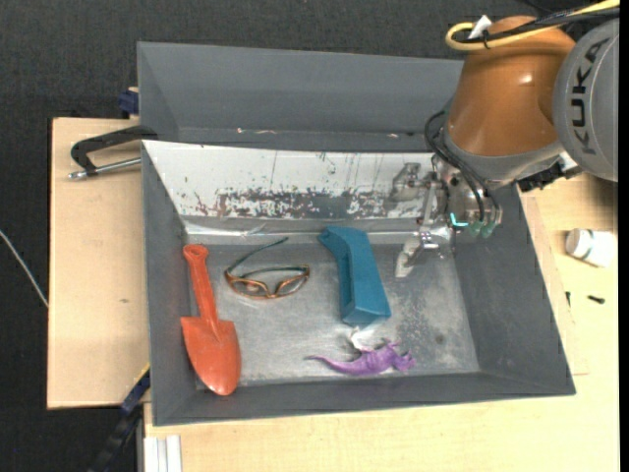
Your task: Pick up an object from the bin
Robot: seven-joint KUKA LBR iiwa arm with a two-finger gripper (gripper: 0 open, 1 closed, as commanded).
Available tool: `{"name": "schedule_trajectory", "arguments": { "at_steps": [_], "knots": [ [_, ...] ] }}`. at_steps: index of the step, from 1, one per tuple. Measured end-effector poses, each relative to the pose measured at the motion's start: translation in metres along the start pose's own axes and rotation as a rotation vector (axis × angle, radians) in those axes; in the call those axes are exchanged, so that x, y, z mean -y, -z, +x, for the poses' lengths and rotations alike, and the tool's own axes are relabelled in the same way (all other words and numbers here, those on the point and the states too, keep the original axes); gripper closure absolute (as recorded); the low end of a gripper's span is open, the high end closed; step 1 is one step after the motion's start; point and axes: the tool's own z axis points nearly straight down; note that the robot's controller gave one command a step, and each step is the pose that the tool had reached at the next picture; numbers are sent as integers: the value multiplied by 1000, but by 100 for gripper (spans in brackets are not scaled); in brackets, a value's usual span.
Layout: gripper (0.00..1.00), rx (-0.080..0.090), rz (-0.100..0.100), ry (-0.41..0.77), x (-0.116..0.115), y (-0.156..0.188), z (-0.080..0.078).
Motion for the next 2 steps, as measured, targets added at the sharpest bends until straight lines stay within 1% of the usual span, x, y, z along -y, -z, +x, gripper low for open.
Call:
{"name": "schedule_trajectory", "arguments": {
  "at_steps": [1,2],
  "knots": [
    [0,4,0,0,0,2,-1],
    [0,9,0,-40,0,13,-8]
  ]
}}
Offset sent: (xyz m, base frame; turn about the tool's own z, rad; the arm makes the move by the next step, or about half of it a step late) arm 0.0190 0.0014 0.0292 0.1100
